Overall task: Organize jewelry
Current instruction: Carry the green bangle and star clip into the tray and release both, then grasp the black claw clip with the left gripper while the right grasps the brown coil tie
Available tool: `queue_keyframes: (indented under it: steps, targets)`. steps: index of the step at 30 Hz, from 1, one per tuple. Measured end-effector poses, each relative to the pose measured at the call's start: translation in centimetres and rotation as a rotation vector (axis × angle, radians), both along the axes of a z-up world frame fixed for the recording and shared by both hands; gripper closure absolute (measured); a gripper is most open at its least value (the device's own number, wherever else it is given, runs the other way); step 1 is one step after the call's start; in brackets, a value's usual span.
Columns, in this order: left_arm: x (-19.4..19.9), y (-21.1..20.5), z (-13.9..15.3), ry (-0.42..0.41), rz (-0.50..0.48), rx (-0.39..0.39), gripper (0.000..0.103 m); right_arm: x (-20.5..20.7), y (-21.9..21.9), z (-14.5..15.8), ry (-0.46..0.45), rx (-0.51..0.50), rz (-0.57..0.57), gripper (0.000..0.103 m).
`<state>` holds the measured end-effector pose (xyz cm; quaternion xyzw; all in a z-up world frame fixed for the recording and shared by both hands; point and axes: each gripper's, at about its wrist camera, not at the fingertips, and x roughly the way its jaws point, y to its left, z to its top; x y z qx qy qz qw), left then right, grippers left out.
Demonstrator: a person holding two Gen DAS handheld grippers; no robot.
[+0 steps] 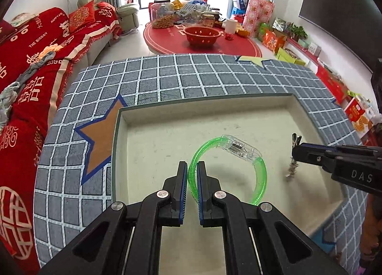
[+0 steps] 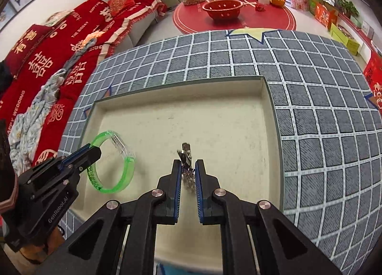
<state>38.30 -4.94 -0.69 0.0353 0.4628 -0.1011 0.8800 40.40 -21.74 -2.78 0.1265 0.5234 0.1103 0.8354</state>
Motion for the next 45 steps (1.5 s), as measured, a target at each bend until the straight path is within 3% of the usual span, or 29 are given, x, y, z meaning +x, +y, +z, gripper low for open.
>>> queue_keyframes:
  steps: [12, 15, 16, 18, 19, 20, 21, 23, 28, 31, 35, 37, 41, 45]
  targets:
    - [0.8, -1.0, -1.3, -0.009, 0.023, 0.129, 0.082, 0.4, -0.3, -2.4, 0.028, 0.013, -0.082, 0.087]
    - [0.3, -0.8, -0.7, -0.023, 0.029, 0.120, 0.082, -0.1, -0.8, -1.9, 0.024, 0.039, -0.093, 0.067]
    - [0.1, -0.7, -0.3, -0.033, 0.030, 0.120, 0.082, -0.4, -0.9, -1.5, 0.011, 0.042, -0.095, 0.054]
    - [-0.2, -0.5, 0.4, -0.045, 0.033, 0.112, 0.081, -1.1, -0.9, -0.4, -0.024, 0.044, -0.097, 0.048]
    - [-0.4, -0.3, 0.7, -0.049, 0.034, 0.104, 0.056, -1.5, -0.9, 0.1, -0.037, 0.044, -0.096, 0.048]
    - [-0.7, -0.2, 1.1, -0.055, 0.039, 0.097, 0.010, -1.9, -0.7, 0.6, -0.046, 0.046, -0.096, 0.048]
    - [-1.1, 0.2, 1.7, -0.076, 0.058, 0.091, 0.000, -2.3, -0.8, 1.1, -0.056, 0.054, -0.098, 0.047]
    - [-2.3, 0.8, 3.1, -0.134, 0.062, 0.072, 0.000, -3.0, -0.7, 2.0, -0.070, 0.068, -0.100, 0.040]
    - [-5.2, 1.9, 5.5, -0.172, 0.051, 0.068, 0.000, -6.4, -0.8, 4.5, -0.131, 0.082, -0.098, 0.030]
    - [-7.0, 3.2, 6.2, -0.155, 0.051, 0.030, 0.000, -8.8, -0.9, 5.9, -0.172, 0.096, -0.096, 0.016]
    - [-10.1, 5.1, 6.1, -0.118, 0.045, -0.034, 0.000, -12.2, -1.4, 7.7, -0.221, 0.109, -0.104, 0.015]
    - [-12.1, 6.0, 6.2, -0.140, 0.067, -0.044, 0.000, -13.8, -1.8, 8.1, -0.238, 0.131, -0.115, 0.000]
    - [-15.6, 7.1, 5.6, -0.134, 0.064, -0.070, 0.000, -17.2, -3.0, 8.4, -0.267, 0.190, -0.164, 0.000]
    - [-18.1, 7.3, 4.4, -0.097, 0.041, -0.066, 0.000, -19.7, -3.7, 7.4, -0.231, 0.209, -0.201, 0.000]
